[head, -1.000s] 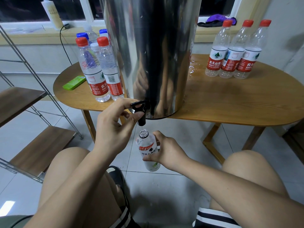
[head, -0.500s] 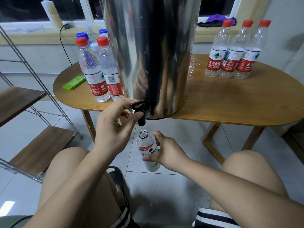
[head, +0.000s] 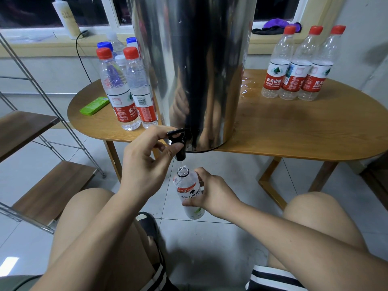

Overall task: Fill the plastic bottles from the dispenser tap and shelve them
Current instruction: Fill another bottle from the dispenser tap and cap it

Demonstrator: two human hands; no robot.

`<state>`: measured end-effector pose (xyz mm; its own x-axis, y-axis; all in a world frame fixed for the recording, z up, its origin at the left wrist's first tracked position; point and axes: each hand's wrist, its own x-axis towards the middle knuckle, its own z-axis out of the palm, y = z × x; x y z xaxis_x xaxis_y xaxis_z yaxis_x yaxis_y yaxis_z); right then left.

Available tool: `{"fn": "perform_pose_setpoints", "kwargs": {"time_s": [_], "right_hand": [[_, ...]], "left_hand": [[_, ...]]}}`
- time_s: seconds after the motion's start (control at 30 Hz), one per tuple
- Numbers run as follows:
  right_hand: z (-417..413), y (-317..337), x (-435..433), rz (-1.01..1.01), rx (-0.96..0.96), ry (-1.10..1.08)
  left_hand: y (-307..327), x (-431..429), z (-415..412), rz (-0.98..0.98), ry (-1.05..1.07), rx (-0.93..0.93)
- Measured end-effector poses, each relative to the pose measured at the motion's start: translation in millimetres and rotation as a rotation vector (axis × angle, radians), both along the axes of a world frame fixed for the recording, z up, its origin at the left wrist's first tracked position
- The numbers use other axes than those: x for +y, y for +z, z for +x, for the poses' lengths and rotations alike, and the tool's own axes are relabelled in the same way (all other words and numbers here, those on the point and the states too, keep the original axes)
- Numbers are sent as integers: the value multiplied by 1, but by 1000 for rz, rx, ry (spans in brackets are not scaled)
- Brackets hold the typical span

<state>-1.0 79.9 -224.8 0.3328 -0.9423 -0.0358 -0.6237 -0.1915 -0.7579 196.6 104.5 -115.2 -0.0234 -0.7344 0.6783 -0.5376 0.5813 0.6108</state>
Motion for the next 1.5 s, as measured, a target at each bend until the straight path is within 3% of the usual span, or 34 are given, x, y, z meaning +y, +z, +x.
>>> {"fn": "perform_pose_setpoints", "kwargs": {"time_s": [1.5], "right_hand": [[0,-2,-1,-2,16,0]], "left_hand": [[-1,-1,2,-1,-15,-8]]}}
